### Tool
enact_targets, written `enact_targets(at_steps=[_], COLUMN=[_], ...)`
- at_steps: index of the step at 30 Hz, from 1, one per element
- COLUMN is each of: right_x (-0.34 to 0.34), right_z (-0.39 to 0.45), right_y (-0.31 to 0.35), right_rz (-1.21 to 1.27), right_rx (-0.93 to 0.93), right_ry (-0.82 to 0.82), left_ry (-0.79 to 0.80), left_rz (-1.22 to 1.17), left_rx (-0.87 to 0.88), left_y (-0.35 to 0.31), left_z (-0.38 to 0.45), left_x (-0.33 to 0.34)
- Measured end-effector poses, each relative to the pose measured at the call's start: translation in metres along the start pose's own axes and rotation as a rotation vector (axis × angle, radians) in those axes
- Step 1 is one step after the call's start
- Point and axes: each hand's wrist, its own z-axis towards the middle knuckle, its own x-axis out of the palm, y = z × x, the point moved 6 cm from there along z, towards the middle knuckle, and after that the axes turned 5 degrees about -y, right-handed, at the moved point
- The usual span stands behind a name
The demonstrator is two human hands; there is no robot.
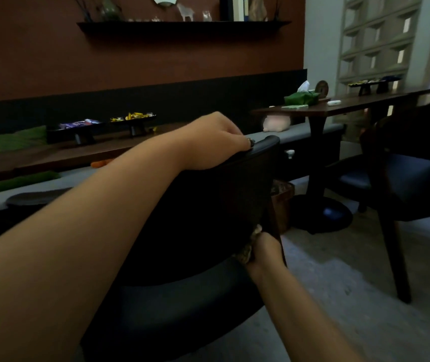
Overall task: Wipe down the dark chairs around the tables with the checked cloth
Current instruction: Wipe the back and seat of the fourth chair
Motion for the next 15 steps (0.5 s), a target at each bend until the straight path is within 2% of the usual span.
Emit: enact_targets(at_steps=[2, 6, 8, 11, 15], right_x=[-0.002, 0.028, 0.040, 0.039, 0.040], right_z=[-0.004, -0.040, -0.064, -0.103, -0.114], right_y=[0.008, 0.081, 0.093, 0.070, 0.060], right_rz=[-0.065, -0.105, -0.078, -0.092, -0.123], right_rx=[-0.121, -0.699, -0.853, -1.042, -1.287], right_ry=[-0.003, -0.001, 0.011, -0.029, 0.015], left_ry=[-0.128, -0.434, -0.614, -0.877, -1.040], left_rz=[0.106, 0.573, 0.728, 0.802, 0.822], left_rx=[0.122, 0.237, 0.265, 0.271, 0.236], left_y=[-0.007, -0.009, 0.001, 0.028, 0.047], left_z=[-0.010, -0.049, -0.076, -0.104, -0.115], left_x=[-0.012, -0.009, 0.007, 0.024, 0.038])
